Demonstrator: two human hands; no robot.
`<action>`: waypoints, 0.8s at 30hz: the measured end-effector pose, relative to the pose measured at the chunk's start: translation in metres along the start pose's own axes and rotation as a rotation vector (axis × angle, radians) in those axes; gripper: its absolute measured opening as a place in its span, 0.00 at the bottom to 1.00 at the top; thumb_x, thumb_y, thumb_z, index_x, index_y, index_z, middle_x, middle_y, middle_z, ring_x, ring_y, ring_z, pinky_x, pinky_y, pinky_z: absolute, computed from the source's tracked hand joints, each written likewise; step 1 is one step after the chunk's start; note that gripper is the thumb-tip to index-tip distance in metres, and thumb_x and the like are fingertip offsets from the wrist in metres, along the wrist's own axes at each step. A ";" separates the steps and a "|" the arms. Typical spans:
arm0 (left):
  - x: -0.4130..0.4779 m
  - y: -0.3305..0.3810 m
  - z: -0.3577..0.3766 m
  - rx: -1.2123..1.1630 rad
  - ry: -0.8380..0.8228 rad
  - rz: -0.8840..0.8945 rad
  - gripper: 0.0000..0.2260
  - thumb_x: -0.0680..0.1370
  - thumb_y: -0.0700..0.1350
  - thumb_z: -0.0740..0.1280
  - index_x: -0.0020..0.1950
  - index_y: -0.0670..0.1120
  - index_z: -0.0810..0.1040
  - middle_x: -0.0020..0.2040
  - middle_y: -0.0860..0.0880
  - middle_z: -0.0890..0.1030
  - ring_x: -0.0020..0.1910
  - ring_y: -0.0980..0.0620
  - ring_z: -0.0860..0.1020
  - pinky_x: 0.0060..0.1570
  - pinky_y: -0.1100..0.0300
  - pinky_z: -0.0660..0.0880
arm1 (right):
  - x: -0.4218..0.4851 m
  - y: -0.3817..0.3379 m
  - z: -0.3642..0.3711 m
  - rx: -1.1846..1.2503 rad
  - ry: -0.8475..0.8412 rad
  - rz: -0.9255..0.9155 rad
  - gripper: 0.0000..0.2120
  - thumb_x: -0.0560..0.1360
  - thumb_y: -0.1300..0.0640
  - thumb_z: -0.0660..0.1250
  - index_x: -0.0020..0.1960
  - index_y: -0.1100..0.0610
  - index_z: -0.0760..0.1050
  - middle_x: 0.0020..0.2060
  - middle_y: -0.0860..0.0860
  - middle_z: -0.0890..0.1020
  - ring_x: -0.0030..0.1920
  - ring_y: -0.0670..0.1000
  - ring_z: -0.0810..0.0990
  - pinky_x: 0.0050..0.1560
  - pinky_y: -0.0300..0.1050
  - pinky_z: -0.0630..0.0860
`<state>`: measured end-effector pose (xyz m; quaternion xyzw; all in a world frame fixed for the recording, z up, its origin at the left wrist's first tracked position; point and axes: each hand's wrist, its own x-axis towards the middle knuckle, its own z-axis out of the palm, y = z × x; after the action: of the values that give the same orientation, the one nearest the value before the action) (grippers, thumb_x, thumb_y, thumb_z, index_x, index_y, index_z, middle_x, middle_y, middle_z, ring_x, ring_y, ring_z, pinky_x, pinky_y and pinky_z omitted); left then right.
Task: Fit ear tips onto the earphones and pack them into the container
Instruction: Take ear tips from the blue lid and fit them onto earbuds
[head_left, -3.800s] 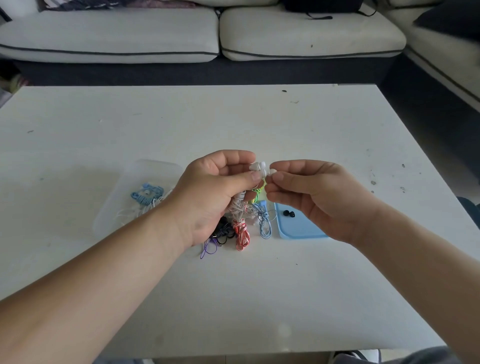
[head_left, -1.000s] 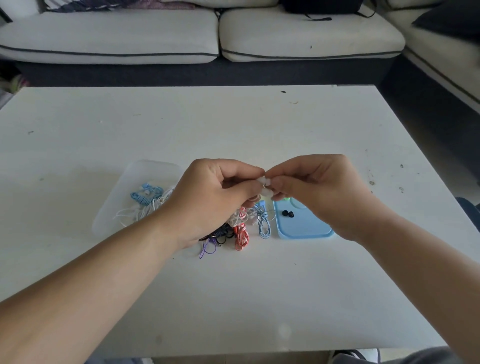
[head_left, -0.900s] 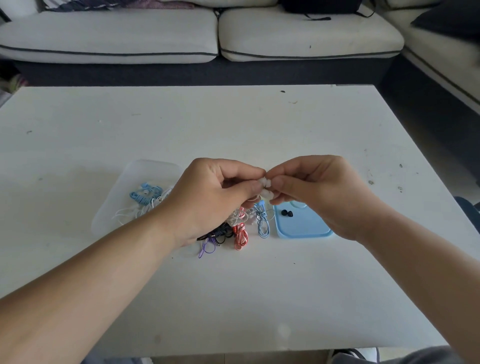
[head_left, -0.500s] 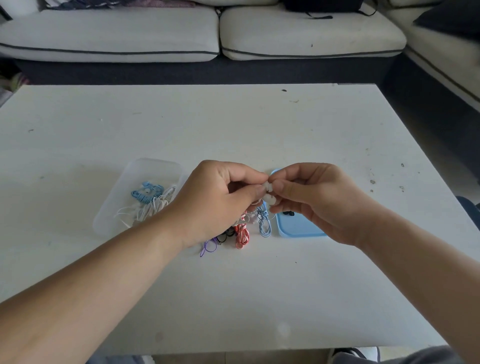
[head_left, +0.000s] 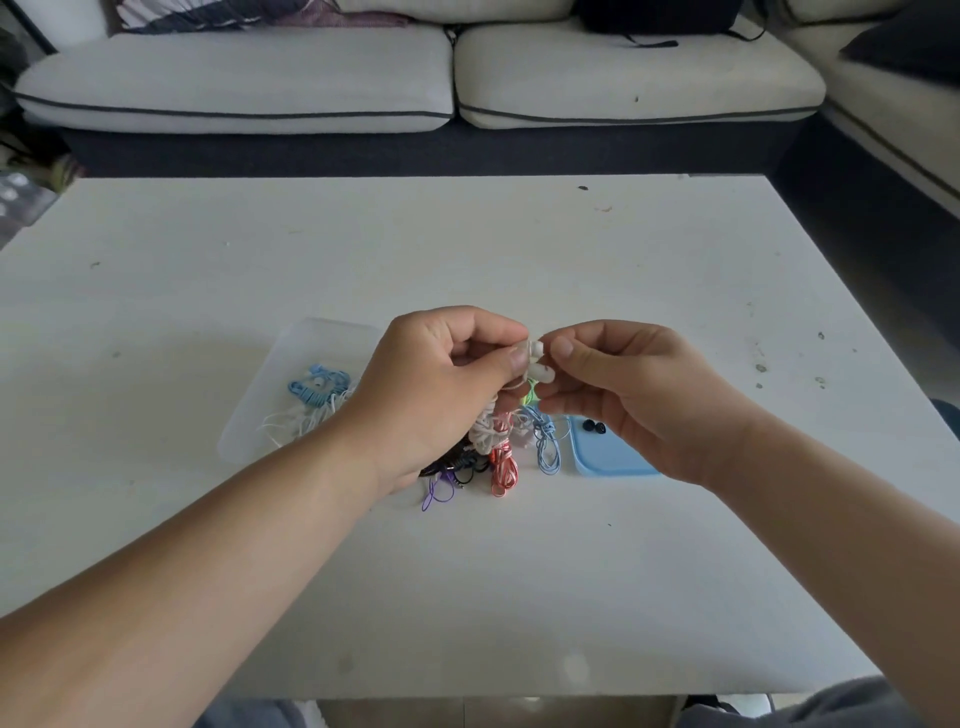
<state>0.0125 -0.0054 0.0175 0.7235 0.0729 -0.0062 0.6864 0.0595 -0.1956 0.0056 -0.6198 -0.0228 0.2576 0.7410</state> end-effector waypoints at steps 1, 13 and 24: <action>-0.001 0.000 -0.004 0.006 0.017 -0.003 0.05 0.77 0.38 0.74 0.50 0.46 0.85 0.39 0.48 0.87 0.38 0.53 0.86 0.39 0.63 0.80 | 0.002 -0.001 0.004 0.001 0.013 0.001 0.13 0.76 0.60 0.71 0.56 0.69 0.80 0.48 0.67 0.84 0.47 0.61 0.84 0.53 0.53 0.84; 0.003 -0.002 -0.109 0.238 0.354 -0.041 0.03 0.79 0.36 0.72 0.51 0.41 0.83 0.43 0.43 0.84 0.32 0.53 0.85 0.31 0.61 0.81 | 0.032 0.021 0.102 -0.167 0.092 0.038 0.06 0.79 0.62 0.71 0.50 0.66 0.83 0.39 0.58 0.85 0.39 0.54 0.82 0.45 0.50 0.85; 0.015 -0.051 -0.152 0.509 0.272 -0.174 0.11 0.77 0.41 0.73 0.58 0.50 0.82 0.54 0.52 0.82 0.46 0.54 0.82 0.44 0.62 0.77 | 0.038 0.038 0.129 -0.288 0.050 0.052 0.07 0.80 0.61 0.70 0.48 0.65 0.83 0.37 0.56 0.86 0.36 0.52 0.82 0.47 0.53 0.84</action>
<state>0.0081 0.1497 -0.0259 0.8575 0.2220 0.0139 0.4639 0.0337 -0.0588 -0.0111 -0.7263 -0.0252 0.2551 0.6378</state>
